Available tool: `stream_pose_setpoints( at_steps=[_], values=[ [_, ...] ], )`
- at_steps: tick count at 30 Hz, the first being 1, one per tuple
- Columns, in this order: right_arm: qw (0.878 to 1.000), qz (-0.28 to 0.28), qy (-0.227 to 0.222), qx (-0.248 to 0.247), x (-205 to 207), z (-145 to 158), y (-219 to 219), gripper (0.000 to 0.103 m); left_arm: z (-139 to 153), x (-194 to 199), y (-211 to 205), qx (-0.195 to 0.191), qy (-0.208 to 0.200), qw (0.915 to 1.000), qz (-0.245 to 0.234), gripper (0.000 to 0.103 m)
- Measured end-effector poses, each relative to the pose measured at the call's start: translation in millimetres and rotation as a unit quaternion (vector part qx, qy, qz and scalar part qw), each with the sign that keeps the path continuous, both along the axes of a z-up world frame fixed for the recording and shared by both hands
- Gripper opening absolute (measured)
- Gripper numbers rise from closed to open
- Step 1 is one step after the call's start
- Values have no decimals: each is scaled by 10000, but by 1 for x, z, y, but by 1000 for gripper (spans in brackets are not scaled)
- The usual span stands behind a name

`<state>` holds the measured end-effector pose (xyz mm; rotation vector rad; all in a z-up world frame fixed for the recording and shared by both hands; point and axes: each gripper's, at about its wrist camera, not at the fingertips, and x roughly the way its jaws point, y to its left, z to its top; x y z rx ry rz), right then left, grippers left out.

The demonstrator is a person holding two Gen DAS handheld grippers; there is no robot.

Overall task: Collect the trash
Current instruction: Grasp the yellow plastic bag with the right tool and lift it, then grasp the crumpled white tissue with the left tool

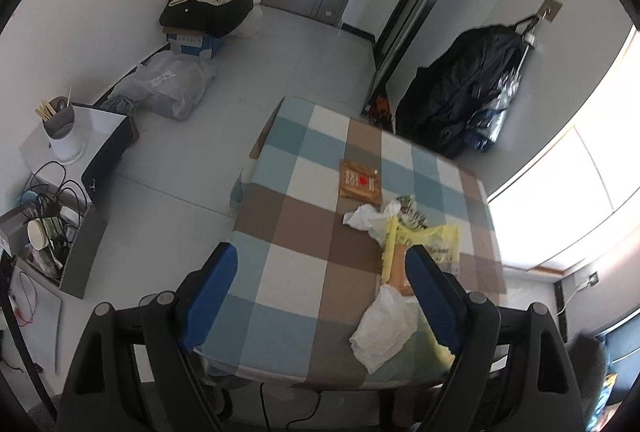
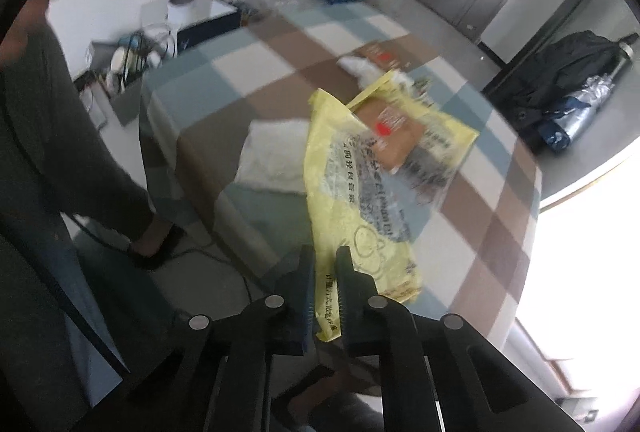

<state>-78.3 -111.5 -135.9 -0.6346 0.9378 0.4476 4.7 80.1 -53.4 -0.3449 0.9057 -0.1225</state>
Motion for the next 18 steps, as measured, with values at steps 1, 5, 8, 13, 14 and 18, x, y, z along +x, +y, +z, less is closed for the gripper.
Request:
stream_pose_setpoints(
  at_steps=[1, 5, 8, 13, 14, 18],
  values=[
    [9999, -48, -21, 163, 3, 8, -5, 7, -2, 1, -2, 50, 36, 10000, -24, 83],
    [9966, -267, -67, 771, 13, 34, -23, 4, -15, 5, -19, 371, 301, 9985, -250, 83],
    [9893, -480, 93, 1378, 23, 49, -42, 3, -28, 8, -41, 657, 574, 9945, -581, 83],
    [9728, -860, 159, 2143, 36, 63, -72, 3, -54, 10, -87, 1142, 1064, 9771, -1445, 83],
    [9692, -952, 171, 2266, 38, 64, -78, 3, -57, 9, -92, 1234, 1094, 9745, -1520, 83],
    [9540, -1328, 247, 2678, 45, 64, -102, 3, -77, 13, -111, 1369, 1451, 9618, -1877, 83]
  ],
)
